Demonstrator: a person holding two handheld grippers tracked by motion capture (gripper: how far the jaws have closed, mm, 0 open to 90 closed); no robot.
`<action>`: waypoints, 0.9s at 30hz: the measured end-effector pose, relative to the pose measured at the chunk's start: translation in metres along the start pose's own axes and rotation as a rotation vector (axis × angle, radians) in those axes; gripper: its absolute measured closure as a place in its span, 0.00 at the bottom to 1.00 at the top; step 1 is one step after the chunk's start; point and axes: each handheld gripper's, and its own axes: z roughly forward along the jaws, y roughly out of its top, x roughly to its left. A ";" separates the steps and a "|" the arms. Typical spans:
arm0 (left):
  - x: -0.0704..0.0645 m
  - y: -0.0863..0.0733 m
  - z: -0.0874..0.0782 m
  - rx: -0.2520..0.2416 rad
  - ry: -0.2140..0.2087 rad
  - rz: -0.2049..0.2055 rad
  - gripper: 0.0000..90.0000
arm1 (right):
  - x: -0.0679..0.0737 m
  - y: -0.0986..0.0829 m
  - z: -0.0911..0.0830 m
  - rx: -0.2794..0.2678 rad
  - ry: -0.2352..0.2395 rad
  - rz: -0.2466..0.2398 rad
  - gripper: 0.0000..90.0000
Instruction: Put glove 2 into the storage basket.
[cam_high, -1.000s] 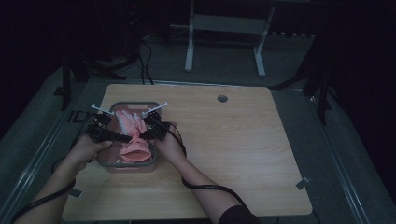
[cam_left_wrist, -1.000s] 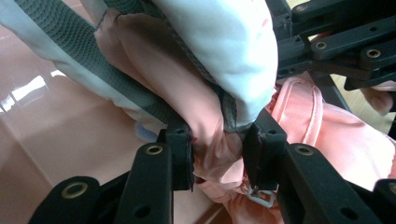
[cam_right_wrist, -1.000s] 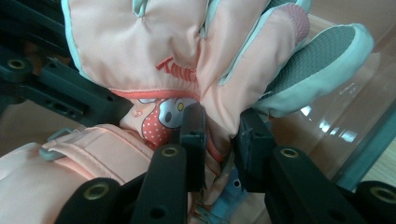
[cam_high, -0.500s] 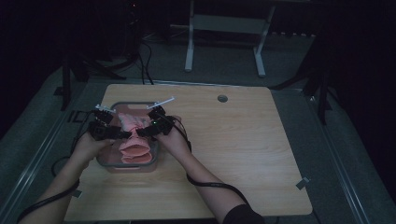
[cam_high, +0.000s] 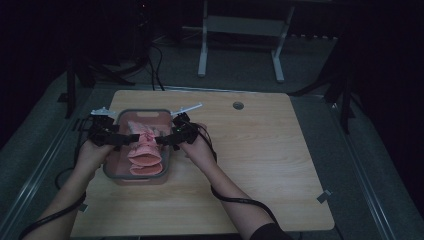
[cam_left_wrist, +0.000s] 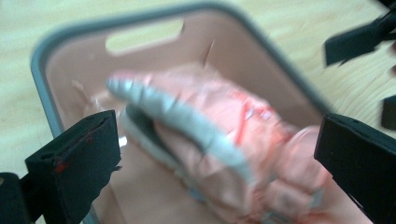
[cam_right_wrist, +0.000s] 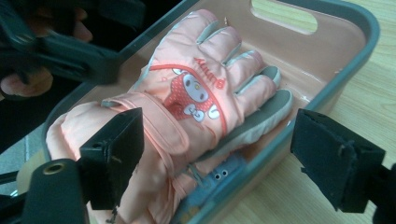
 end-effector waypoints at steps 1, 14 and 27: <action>-0.004 0.002 -0.004 -0.020 -0.010 0.009 0.01 | -0.001 -0.001 -0.002 -0.002 -0.002 -0.001 0.18; -0.075 0.005 -0.006 -0.030 -0.117 0.167 0.01 | -0.013 -0.018 -0.026 -0.033 0.010 -0.014 0.18; -0.145 0.003 0.010 -0.014 -0.239 0.319 0.02 | -0.031 -0.048 -0.063 -0.042 0.002 -0.020 0.18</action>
